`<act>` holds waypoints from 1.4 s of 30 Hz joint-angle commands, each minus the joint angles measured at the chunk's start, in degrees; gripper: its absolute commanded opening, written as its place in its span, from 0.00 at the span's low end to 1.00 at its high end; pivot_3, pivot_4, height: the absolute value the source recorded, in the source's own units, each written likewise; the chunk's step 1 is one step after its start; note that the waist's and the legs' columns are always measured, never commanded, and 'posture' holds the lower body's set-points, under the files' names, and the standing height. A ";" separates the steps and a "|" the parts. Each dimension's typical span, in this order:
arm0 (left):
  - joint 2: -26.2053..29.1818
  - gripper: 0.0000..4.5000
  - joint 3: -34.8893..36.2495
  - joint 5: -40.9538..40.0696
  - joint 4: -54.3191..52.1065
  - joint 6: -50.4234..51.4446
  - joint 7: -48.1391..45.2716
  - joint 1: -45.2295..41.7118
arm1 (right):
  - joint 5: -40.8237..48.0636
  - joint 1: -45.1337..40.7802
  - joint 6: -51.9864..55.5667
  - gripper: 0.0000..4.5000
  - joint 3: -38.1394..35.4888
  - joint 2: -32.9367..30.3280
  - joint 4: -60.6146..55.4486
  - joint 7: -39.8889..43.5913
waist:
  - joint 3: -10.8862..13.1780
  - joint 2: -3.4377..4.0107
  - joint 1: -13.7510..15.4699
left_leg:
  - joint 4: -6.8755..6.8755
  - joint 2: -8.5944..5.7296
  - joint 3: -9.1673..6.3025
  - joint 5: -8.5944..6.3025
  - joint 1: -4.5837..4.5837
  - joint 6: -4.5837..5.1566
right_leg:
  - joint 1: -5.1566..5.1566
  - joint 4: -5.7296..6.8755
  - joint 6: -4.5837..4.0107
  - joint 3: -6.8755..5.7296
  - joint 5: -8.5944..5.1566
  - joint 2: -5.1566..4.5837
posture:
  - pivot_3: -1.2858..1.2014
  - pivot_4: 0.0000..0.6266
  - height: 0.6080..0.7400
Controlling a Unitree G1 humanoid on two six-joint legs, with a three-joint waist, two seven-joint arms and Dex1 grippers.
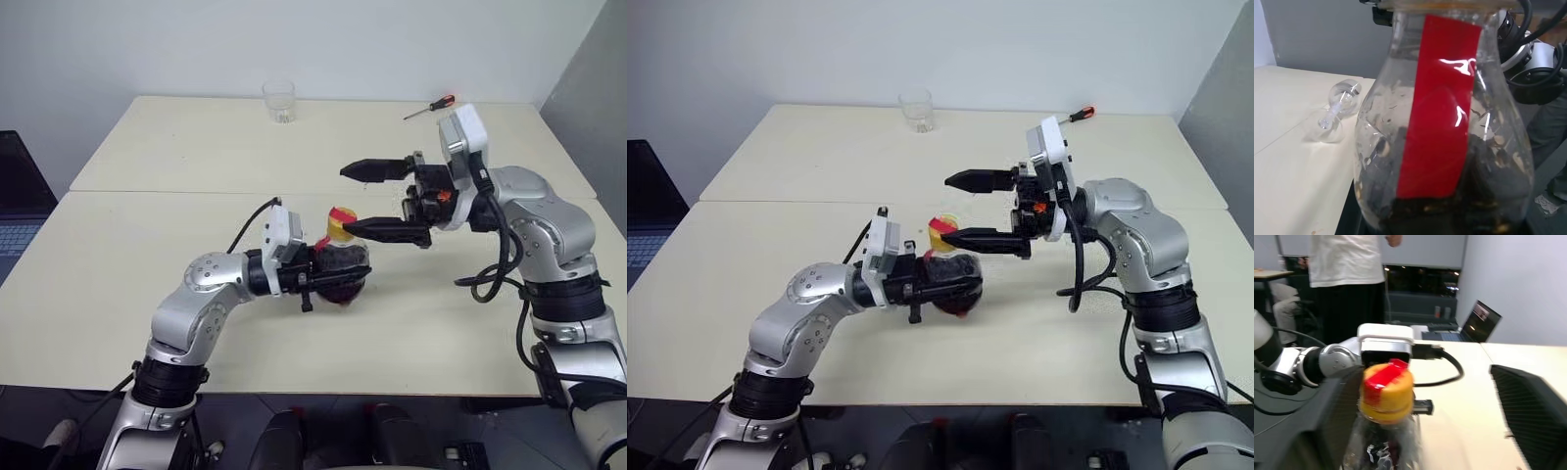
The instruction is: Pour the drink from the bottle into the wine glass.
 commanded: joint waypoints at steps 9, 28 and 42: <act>-2.98 0.31 2.68 2.18 7.59 -4.80 6.63 -6.29 | 8.61 6.71 13.25 0.99 -8.98 0.73 -14.18 -18.01 | 0.00 0.00 -0.14 | 0.04 0.01 0.02 0.00 0.01 0.00 | 0.01 0.06 0.00 0.03 0.00 0.01 | 0.52 0.24 1.00; -7.49 0.31 1.69 6.50 17.68 -9.56 8.86 -13.06 | 0.14 2.06 10.04 0.99 -2.88 15.23 -16.47 -40.23 | 0.00 0.00 -0.10 | 0.06 -0.03 0.01 0.00 -0.02 -0.01 | -0.03 0.10 0.00 0.02 0.00 0.01 | 0.52 0.24 1.00; -8.20 0.31 1.09 6.74 17.25 -10.51 8.13 -12.32 | -10.03 2.57 2.96 0.99 0.46 16.27 -9.88 -39.96 | 0.00 0.00 -0.11 | 0.06 -0.03 0.02 0.01 -0.02 -0.01 | -0.03 0.11 0.00 0.02 0.00 0.01 | 0.52 0.24 1.00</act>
